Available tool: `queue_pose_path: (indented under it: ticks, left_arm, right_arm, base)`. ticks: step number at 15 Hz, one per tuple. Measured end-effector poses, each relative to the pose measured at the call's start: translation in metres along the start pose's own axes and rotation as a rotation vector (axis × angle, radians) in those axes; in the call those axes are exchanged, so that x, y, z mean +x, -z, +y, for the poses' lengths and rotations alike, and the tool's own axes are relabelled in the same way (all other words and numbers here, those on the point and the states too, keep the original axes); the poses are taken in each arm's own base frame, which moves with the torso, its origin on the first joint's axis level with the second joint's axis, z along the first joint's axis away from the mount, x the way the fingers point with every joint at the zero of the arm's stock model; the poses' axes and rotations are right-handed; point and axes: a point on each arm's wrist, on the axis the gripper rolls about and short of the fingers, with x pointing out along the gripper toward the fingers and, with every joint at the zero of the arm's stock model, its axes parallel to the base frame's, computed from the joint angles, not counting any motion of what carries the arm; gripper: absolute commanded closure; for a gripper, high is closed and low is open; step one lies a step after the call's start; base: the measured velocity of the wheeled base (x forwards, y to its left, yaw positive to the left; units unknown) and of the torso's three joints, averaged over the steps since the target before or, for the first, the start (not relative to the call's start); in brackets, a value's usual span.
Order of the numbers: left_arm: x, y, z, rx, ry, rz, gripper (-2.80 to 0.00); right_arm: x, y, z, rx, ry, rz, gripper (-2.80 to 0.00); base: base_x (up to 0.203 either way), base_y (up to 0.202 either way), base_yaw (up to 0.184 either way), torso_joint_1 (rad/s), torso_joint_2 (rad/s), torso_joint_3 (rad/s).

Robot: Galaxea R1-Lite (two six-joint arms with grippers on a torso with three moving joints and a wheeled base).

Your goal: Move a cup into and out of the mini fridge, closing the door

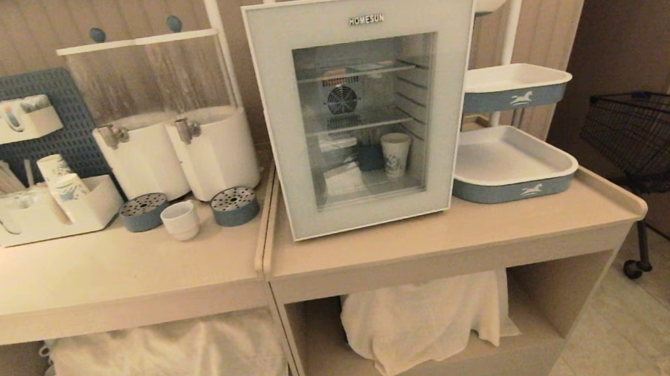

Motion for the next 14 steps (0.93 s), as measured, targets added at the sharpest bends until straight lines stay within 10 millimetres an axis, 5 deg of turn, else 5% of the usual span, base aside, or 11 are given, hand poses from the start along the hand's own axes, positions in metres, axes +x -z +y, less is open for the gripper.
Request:
queue_pose_path:
  ticks: [11,14]
  left_arm:
    - [0.0,0.0002,0.0,0.0,0.0,0.001,0.0]
    - [0.0,0.0003,0.0,0.0,-0.001,0.003,0.0]
  right_arm:
    - [0.0001,0.0003,0.0,0.005,0.001,0.002,0.0]
    - [0.0001,0.0004,0.0,0.005,0.001,0.001,0.0]
  base:
    - [-0.194,0.198,0.015,0.002,0.0,0.003]
    - [-0.024,0.129,0.026,0.001,0.01,0.001]
